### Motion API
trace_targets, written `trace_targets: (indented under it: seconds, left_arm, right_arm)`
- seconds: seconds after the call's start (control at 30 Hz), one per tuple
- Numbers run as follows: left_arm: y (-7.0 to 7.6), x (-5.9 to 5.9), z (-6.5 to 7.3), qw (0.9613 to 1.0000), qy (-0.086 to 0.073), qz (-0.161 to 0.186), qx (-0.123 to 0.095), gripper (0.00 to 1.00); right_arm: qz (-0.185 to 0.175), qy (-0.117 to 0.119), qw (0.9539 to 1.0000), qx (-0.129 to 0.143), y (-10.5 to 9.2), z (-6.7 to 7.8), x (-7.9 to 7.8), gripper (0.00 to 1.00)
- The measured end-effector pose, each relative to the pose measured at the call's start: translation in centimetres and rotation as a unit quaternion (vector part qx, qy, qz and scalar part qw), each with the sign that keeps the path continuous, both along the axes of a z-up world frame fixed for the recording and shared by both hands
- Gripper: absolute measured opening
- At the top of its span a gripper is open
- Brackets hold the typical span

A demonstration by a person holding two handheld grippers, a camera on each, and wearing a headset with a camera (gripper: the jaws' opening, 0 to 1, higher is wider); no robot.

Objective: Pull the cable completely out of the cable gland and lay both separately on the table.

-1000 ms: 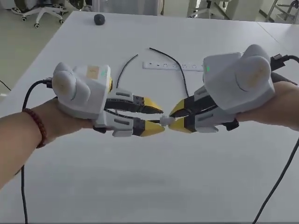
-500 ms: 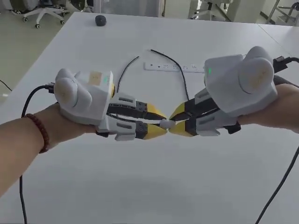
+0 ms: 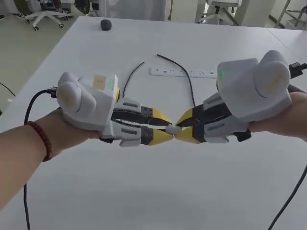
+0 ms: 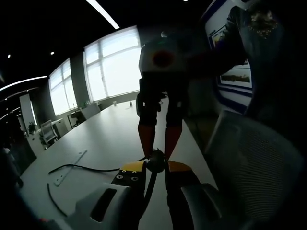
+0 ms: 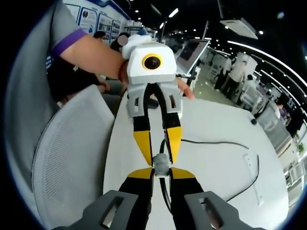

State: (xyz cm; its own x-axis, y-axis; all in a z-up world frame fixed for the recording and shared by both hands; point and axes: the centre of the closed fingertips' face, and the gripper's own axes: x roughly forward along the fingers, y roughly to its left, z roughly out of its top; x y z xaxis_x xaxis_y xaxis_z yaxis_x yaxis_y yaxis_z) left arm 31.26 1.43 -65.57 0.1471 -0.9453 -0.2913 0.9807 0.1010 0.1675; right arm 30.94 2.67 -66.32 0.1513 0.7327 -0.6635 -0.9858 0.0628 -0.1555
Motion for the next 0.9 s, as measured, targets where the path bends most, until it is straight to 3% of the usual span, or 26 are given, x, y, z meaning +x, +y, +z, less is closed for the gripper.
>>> trace_targets:
  seconds: [0.07, 0.17, 0.23, 0.3, 0.33, 0.5, 0.6, 0.73, 0.87, 0.9]
  left_arm:
    - [0.07, 0.02, 0.14, 1.0000, -0.003, 0.001, -0.004, 0.16]
    - [0.31, 0.10, 0.16, 1.0000, -0.008, 0.004, -0.003, 0.16]
    - [0.42, 0.09, 0.13, 0.9999, -0.009, 0.005, -0.002, 0.16]
    - [0.52, 0.07, 0.21, 0.9999, -0.011, 0.005, -0.004, 0.16]
    - [0.52, 0.03, 0.24, 0.9999, -0.013, 0.004, -0.004, 0.16]
    - [0.40, -0.32, 0.51, 0.9997, -0.022, -0.005, -0.005, 0.16]
    - [0.45, -0.36, 0.52, 0.9997, -0.024, -0.006, -0.003, 0.16]
    - [0.55, -0.26, 0.55, 0.9998, -0.016, 0.002, -0.008, 0.16]
    - [0.68, 0.14, 0.64, 0.9997, 0.000, 0.017, -0.015, 0.16]
    - [0.80, 0.41, 0.80, 0.9995, 0.003, 0.025, -0.020, 0.16]
  right_arm:
    - [-0.010, 0.014, 0.9998, 0.012, -0.06, 0.16, 0.05, 0.08]
    - [-0.031, 0.053, 0.9968, 0.050, -0.07, 0.81, -0.02, 0.09]
    - [-0.033, 0.050, 0.9966, 0.056, -0.30, 0.94, 0.25, 0.09]
    - [-0.044, 0.069, 0.9948, 0.060, -0.28, 0.77, 0.15, 0.09]
    - [-0.038, 0.064, 0.9954, 0.061, -0.18, 0.74, 0.14, 0.10]
    - [-0.038, 0.084, 0.9935, 0.065, 0.20, 0.50, -0.30, 0.09]
    - [-0.036, 0.084, 0.9940, 0.061, 0.30, 0.41, -0.38, 0.09]
    - [-0.024, 0.063, 0.9963, 0.054, 0.40, 0.41, -0.39, 0.08]
    - [-0.011, 0.014, 0.9990, 0.041, 0.52, 0.64, -0.12, 0.08]
    - [-0.006, -0.012, 0.9991, 0.041, 0.60, 0.91, 0.17, 0.08]
